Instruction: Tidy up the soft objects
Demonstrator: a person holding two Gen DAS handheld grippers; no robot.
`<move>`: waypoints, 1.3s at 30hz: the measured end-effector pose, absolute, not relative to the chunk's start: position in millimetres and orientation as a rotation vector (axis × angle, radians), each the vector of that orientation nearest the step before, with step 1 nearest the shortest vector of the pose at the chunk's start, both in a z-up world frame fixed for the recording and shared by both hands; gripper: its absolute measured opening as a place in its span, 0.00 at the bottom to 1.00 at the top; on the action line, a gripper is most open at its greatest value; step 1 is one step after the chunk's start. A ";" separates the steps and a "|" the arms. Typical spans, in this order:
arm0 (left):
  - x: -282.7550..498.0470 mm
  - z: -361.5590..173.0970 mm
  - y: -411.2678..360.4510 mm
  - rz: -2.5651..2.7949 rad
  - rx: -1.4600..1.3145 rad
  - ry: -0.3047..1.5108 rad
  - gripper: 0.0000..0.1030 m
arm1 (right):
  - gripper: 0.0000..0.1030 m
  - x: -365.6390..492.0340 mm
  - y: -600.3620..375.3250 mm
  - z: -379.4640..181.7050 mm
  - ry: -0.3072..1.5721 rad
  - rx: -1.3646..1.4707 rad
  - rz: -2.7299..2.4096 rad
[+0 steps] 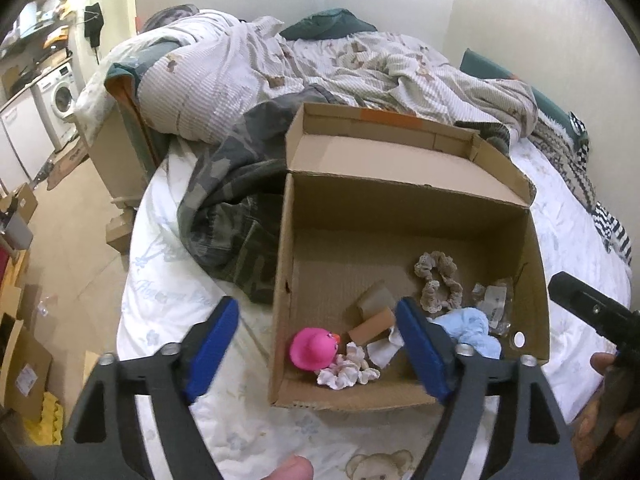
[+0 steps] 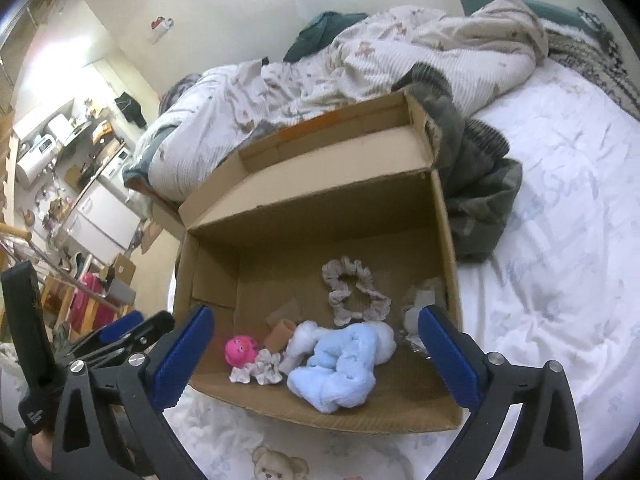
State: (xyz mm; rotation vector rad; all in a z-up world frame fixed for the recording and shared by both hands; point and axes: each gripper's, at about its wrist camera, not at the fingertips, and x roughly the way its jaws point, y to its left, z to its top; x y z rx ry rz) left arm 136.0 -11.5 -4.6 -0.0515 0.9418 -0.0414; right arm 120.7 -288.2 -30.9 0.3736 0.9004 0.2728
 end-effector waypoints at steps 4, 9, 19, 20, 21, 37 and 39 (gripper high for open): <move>125.9 2.1 -4.7 -0.046 -0.065 0.930 0.94 | 1.00 109.8 -289.0 -22.7 0.876 0.356 0.256; 108.3 11.0 2.1 -0.046 -0.079 0.906 0.99 | 1.00 89.4 -288.0 -15.5 0.836 0.359 0.247; 80.2 10.4 4.5 -0.031 -0.059 0.901 0.99 | 1.00 61.7 -269.6 -28.7 0.874 0.262 0.214; 78.9 8.8 4.2 -0.031 -0.055 0.905 0.99 | 1.00 60.5 -269.3 -29.2 0.871 0.259 0.213; 78.6 7.9 3.5 -0.030 -0.050 0.904 0.99 | 1.00 59.5 -269.0 -29.7 0.869 0.260 0.213; 82.0 5.1 -6.7 -0.052 -0.031 0.895 0.99 | 1.00 62.4 -265.2 -31.4 0.875 0.242 0.192; 81.6 5.0 -6.4 -0.054 -0.035 0.899 0.99 | 1.00 62.5 -265.2 -31.5 0.875 0.242 0.194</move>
